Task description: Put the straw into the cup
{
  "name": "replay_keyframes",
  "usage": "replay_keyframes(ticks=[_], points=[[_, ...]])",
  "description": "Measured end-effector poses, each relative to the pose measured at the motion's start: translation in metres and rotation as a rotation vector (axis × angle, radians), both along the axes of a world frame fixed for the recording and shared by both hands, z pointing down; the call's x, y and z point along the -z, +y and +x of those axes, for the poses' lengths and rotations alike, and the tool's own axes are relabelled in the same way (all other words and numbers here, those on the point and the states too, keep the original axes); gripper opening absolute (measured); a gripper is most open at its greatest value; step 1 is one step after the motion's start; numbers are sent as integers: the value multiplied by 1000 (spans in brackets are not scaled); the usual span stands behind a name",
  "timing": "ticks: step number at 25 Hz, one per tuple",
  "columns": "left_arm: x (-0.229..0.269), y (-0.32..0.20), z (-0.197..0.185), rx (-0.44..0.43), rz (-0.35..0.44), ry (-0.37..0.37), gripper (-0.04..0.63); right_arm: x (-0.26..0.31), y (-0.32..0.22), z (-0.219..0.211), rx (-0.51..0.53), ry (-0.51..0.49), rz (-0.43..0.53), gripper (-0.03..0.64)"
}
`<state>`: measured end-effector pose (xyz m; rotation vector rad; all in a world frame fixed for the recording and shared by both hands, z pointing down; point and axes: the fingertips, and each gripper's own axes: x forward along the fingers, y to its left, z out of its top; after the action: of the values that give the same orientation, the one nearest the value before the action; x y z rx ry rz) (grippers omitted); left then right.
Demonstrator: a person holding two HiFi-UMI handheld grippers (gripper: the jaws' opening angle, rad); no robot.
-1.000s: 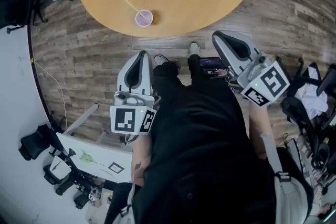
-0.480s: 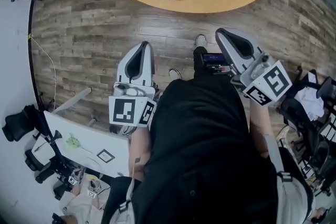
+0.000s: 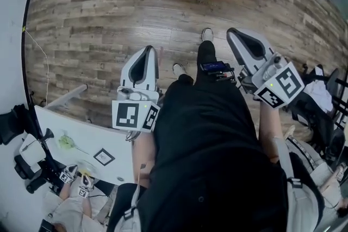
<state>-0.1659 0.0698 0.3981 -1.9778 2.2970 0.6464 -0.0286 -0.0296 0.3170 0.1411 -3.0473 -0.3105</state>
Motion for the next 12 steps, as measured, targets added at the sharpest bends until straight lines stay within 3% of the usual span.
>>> replay_keyframes(ticks=[7, 12], points=[[-31, 34, 21, -91, 8, -26, 12, -33, 50, 29, -66, -3, 29, 18], [-24, 42, 37, -135, 24, -58, 12, -32, 66, 48, -97, -20, 37, 18]])
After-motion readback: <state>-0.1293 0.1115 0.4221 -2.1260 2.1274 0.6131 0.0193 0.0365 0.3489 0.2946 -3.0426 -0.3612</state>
